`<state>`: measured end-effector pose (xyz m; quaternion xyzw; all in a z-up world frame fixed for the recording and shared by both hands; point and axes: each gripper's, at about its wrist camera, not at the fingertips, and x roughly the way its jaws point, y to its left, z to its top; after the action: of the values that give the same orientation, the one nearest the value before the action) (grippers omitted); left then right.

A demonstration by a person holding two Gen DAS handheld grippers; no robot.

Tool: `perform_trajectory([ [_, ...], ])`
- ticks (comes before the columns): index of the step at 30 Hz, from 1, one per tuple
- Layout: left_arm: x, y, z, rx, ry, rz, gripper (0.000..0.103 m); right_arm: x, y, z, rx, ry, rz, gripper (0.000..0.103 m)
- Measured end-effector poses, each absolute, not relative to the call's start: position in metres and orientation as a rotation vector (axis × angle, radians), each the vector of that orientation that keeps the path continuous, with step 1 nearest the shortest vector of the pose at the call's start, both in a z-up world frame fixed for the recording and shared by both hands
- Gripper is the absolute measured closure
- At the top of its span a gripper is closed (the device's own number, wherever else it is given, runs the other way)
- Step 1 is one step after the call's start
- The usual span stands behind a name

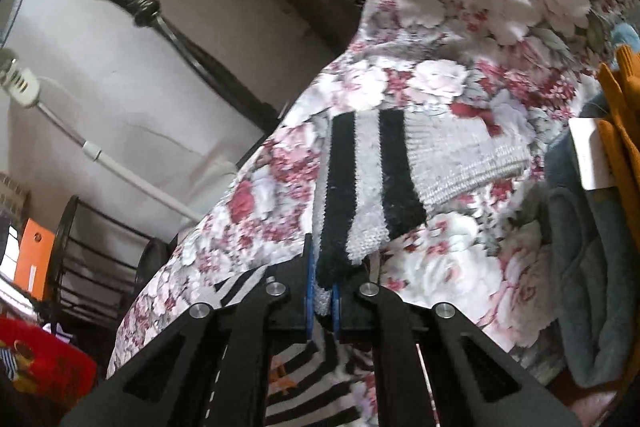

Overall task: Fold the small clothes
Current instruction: 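Grasp the striped sleeve cuff nearest the right tool with the right gripper, then fold the held sleeve across the sweater front with the right gripper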

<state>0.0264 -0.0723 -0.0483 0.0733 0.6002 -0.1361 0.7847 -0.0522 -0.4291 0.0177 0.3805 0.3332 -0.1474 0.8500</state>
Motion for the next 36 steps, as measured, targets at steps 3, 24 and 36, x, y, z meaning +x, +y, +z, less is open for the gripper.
perform_trajectory([
  [3,0.025,-0.050,-0.047,0.116,1.278,-0.291,0.005,-0.047,-0.414,0.024,0.788,0.709,-0.280,0.096],
  [24,0.012,0.041,-0.010,0.108,1.202,-0.145,0.005,-0.009,-0.278,0.048,0.606,0.785,-0.106,0.094],
  [36,0.011,0.090,-0.014,0.077,1.222,-0.074,0.005,0.013,-0.179,-0.011,0.344,0.961,-0.003,0.093],
])
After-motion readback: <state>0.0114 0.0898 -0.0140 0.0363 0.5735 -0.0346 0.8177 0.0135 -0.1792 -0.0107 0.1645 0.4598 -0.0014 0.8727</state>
